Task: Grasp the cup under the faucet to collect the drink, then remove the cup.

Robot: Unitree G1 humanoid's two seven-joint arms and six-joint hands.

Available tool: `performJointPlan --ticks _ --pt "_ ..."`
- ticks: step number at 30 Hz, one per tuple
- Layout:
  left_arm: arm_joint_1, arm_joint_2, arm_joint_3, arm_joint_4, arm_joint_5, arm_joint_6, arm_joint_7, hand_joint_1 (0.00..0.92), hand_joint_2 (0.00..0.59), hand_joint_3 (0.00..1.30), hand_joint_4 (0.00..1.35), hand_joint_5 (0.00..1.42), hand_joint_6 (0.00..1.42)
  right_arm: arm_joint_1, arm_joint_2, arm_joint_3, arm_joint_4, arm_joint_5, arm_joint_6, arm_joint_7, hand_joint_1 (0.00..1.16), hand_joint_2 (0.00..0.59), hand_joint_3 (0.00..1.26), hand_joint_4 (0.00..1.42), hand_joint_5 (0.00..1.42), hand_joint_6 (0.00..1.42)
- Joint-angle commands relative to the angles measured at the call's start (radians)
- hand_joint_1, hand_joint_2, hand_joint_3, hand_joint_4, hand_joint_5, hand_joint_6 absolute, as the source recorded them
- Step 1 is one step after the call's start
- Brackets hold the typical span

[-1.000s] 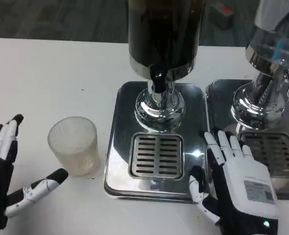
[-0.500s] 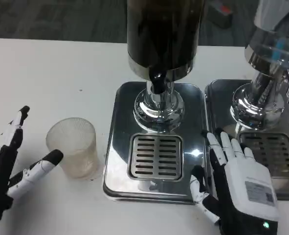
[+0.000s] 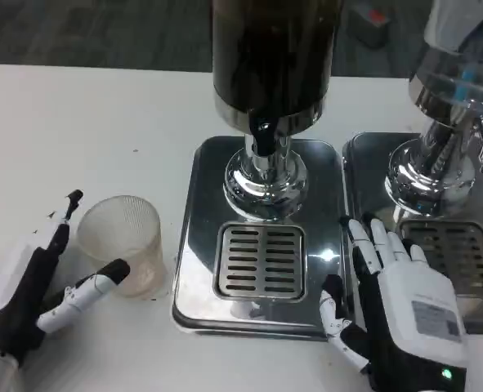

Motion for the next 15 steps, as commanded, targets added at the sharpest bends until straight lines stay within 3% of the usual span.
performJointPlan --ticks 1,15 --pt "-0.029 -0.031 -0.02 0.062 0.013 -0.022 0.018 0.037 0.0 0.0 0.0 0.0 0.0 -0.003 0.003 -0.008 -0.002 0.009 0.005 0.0 0.41 0.586 0.1 0.02 0.07 0.03" --pt "-0.1 -0.082 -0.037 0.168 -0.011 -0.098 0.027 0.185 0.018 0.0 0.0 0.11 0.07 0.001 0.013 -0.005 -0.004 0.004 0.016 -0.004 0.42 0.586 0.11 0.02 0.09 0.06"
